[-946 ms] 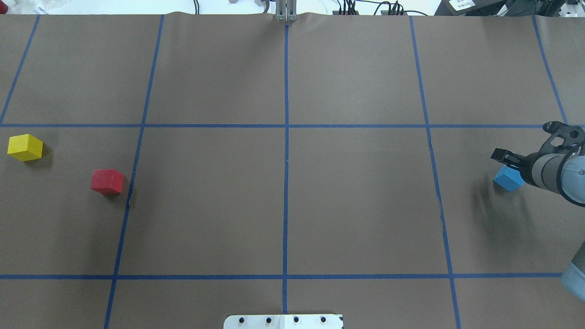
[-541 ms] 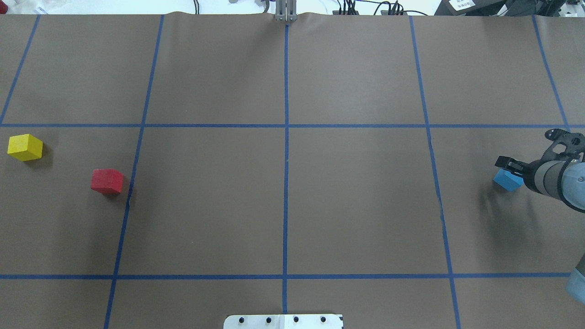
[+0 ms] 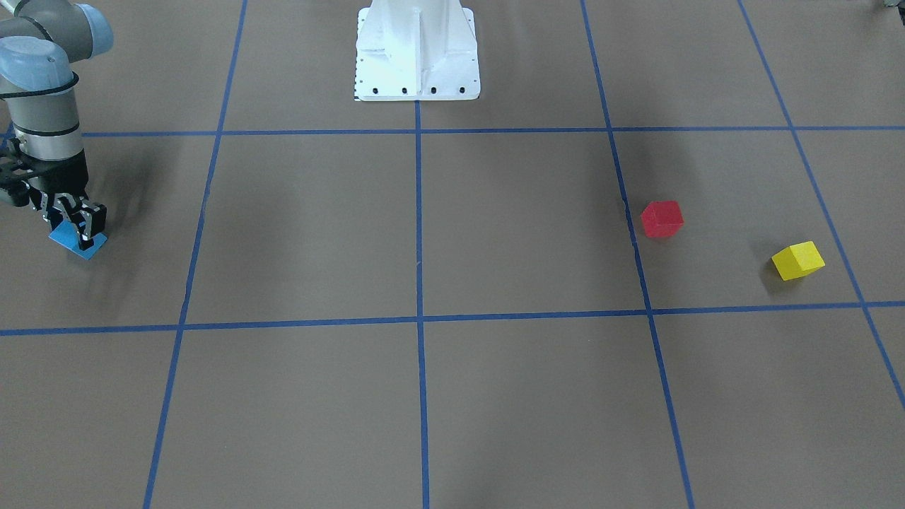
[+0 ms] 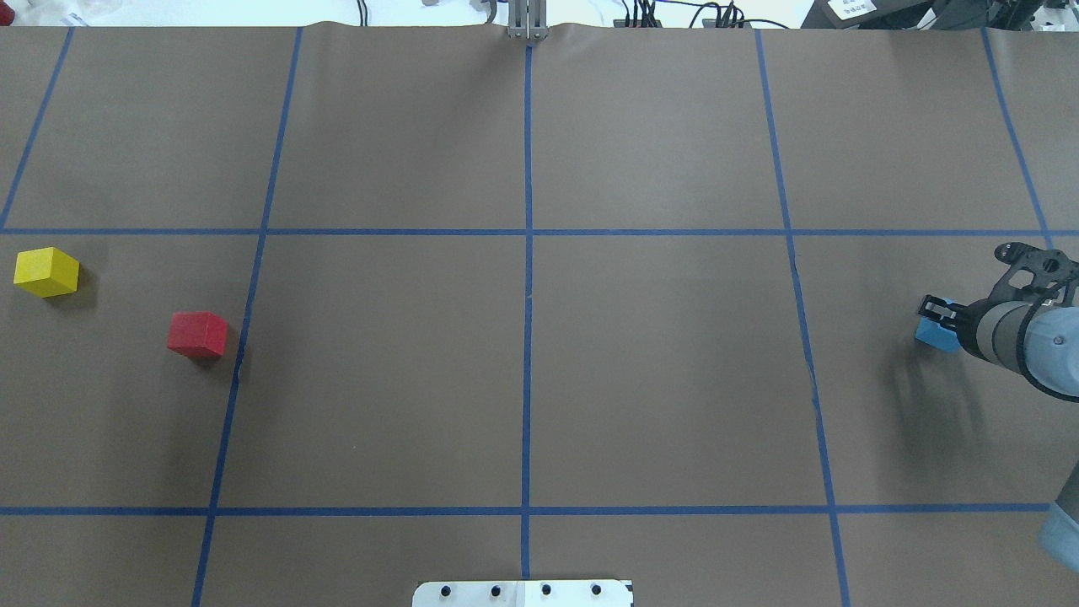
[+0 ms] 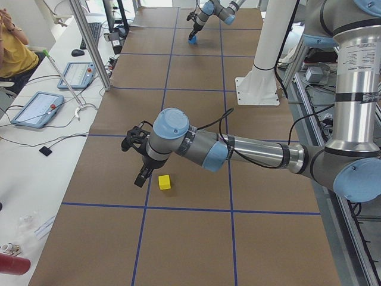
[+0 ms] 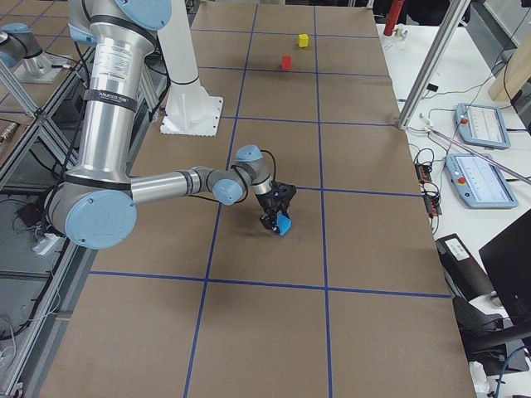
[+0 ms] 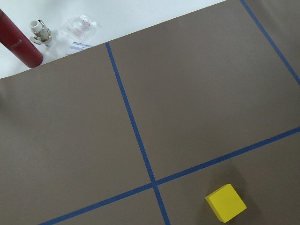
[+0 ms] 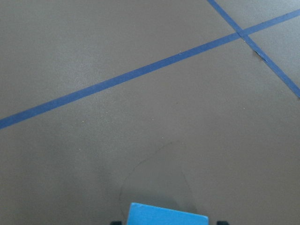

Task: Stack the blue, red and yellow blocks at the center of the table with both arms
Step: 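Lower the right gripper onto the blue cube and close on it, then carry the blue cube with the right gripper to the table center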

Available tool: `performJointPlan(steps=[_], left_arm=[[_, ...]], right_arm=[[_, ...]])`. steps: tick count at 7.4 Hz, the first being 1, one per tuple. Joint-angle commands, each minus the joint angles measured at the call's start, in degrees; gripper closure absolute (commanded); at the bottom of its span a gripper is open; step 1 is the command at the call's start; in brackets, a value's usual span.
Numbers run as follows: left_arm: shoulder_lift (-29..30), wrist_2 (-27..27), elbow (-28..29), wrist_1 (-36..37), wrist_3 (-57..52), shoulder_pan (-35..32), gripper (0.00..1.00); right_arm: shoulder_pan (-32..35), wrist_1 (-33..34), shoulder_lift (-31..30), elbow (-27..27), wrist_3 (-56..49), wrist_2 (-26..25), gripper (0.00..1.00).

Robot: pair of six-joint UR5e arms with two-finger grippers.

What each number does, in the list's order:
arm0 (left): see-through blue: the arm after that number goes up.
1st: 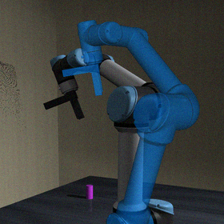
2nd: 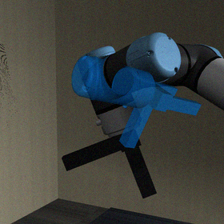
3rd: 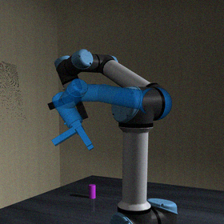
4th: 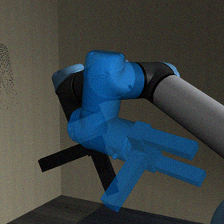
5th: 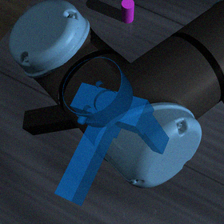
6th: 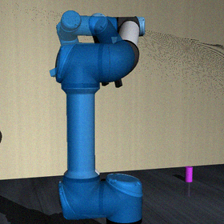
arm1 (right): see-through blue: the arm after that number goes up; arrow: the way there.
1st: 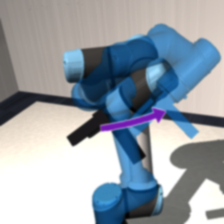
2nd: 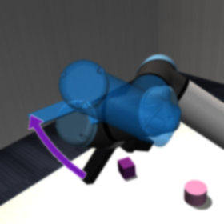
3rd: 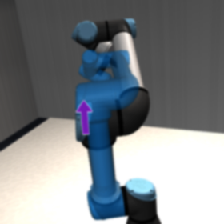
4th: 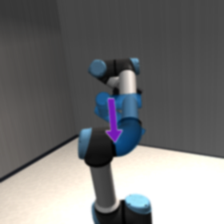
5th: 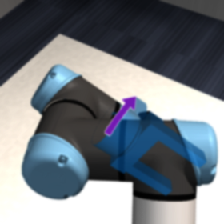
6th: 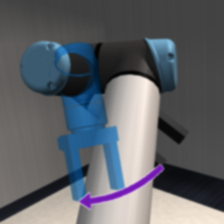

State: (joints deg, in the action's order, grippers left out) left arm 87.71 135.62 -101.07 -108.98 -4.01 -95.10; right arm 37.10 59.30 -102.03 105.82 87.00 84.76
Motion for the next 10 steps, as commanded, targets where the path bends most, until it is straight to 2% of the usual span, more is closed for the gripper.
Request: performJointPlan(steps=[1,2,3,5,7,8,10], left_arm=[[0.0,0.0,0.0,0.0,0.0,0.0,0.0],[0.0,0.0,-0.1,0.0,0.0,0.0,0.0],[0.0,0.0,0.0,0.0,0.0,0.0,0.0],[0.0,0.0,0.4,0.0,0.1,0.0,0.0],[-0.1,0.0,0.5,0.1,0.1,0.0,0.0],[-0.3,0.0,0.5,0.1,0.2,0.0,0.0],[-0.4,0.0,0.9,0.1,0.1,0.0,0.0]], right_arm=[[-0.4,0.1,0.5,3.8,-10.4,0.6,1.0],[-0.1,0.0,4.5,4.9,-20.2,0.7,1.0],[-0.5,0.1,11.1,4.0,-23.2,0.6,1.0],[-4.9,0.5,27.2,-2.7,-23.3,-0.1,1.0],[-9.4,12.7,42.0,-7.7,-22.3,-3.4,1.0],[-11.2,16.2,47.6,-11.0,-21.3,-3.5,1.0],[-13.6,16.5,55.7,-19.7,-18.3,-3.8,1.0]])
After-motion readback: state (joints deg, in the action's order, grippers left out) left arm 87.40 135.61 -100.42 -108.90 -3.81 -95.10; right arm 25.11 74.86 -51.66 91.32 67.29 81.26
